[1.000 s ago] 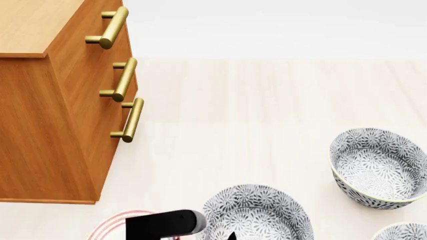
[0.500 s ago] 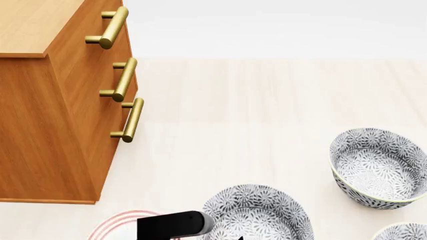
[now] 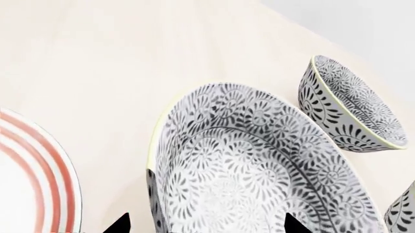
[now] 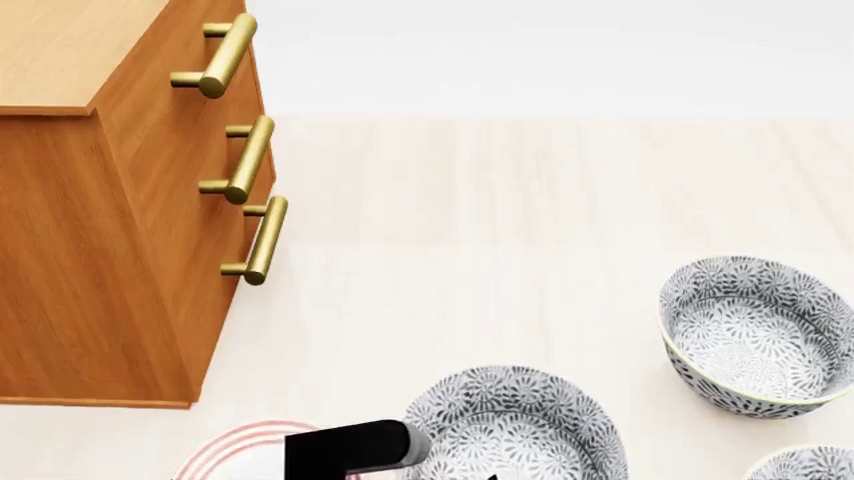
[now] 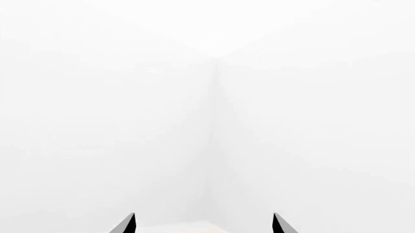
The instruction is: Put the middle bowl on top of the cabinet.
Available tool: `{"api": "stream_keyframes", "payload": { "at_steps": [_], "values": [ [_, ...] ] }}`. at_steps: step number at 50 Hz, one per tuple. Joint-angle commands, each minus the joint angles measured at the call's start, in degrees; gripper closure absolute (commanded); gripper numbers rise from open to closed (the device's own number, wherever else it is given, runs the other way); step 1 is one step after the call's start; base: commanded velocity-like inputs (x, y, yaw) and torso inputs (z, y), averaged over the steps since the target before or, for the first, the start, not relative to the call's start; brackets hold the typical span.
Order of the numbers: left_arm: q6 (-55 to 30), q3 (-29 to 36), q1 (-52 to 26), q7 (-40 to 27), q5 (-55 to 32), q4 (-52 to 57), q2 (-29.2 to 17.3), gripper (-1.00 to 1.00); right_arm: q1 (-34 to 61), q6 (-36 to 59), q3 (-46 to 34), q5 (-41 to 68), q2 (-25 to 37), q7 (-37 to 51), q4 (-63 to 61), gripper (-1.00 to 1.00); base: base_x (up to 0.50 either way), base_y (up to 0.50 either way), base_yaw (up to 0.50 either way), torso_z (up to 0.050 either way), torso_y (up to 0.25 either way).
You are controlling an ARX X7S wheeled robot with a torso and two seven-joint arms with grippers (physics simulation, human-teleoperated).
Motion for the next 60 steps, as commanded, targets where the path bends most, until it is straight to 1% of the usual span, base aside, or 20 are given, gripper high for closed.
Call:
{"api": "stream_keyframes", "payload": {
  "at_steps": [1,5,8,9,10,15,16,21,27,35,52,55,60],
  "values": [
    [1.1,0.4,-0.9,1.9,-0.9,-5.3,-0.1,-1.00,-1.4,-1.0,-0.6,0.2,2.2,2.7,-0.1,-1.00,0.00,0.00,0.00,0.000,0.000],
    [1.5,0.3,-0.8,3.1,-2.1,-6.1,0.0,-1.00,-1.6,-0.9,-1.1,0.1,3.2,3.8,-0.1,-1.00,0.00,0.00,0.00,0.000,0.000],
    [2.2,0.0,-0.5,5.6,-3.6,-6.1,-0.1,-1.00,-2.4,-1.5,-1.1,0.2,3.9,4.7,-0.1,-1.00,0.00,0.00,0.00,0.000,0.000],
    [2.2,0.0,-0.5,4.8,-3.4,-6.2,-0.2,-1.00,-2.6,-1.6,-1.1,0.3,4.1,5.0,-0.1,-1.00,0.00,0.00,0.00,0.000,0.000],
    [2.7,0.0,-0.4,4.7,-3.3,-6.1,-0.2,1.00,-2.7,-1.8,-1.2,0.2,4.4,5.3,-0.2,-1.00,0.00,0.00,0.00,0.000,0.000],
    [4.6,0.4,0.1,4.3,-2.0,-4.5,-0.7,1.00,-2.9,-1.6,-1.8,0.4,5.8,6.8,-0.2,-1.00,0.00,0.00,0.00,0.000,0.000],
    [5.8,0.3,0.5,5.4,-1.8,-3.7,-0.9,1.00,-3.1,-1.7,-1.8,0.5,6.1,7.1,-0.2,-1.00,0.00,0.00,0.00,0.000,0.000],
    [7.1,0.5,0.9,6.8,-1.9,-1.5,-1.7,1.00,-3.0,-1.6,-2.2,0.6,7.0,8.0,-0.1,-1.00,0.00,0.00,0.00,0.000,0.000],
    [7.7,1.5,1.1,6.6,-0.7,1.8,-2.7,1.00,-3.4,-1.8,-2.4,0.7,8.0,9.2,-0.1,-1.00,0.00,0.00,0.00,0.016,0.227],
    [8.2,2.7,0.4,3.2,2.7,7.1,-4.3,1.00,-3.2,-1.8,-3.3,0.6,9.5,10.8,-0.1,-1.00,0.00,0.00,0.00,0.026,0.250],
    [7.3,3.4,-0.9,-2.0,4.7,18.4,-7.6,1.00,-2.5,-1.0,-6.8,0.0,14.8,16.8,-0.2,-1.00,0.00,0.00,0.00,0.027,0.250],
    [6.9,4.0,-1.3,-3.6,6.5,21.3,-8.5,1.00,-3.2,-1.6,-7.0,0.0,15.8,18.1,-0.2,-1.00,0.00,0.00,0.00,0.027,0.250],
    [5.8,3.5,-2.2,-6.1,5.7,27.0,-9.8,1.00,-3.8,-2.2,-7.4,-0.3,17.0,19.4,-0.2,-1.00,0.00,0.00,0.00,0.027,0.250]
  ]
}}
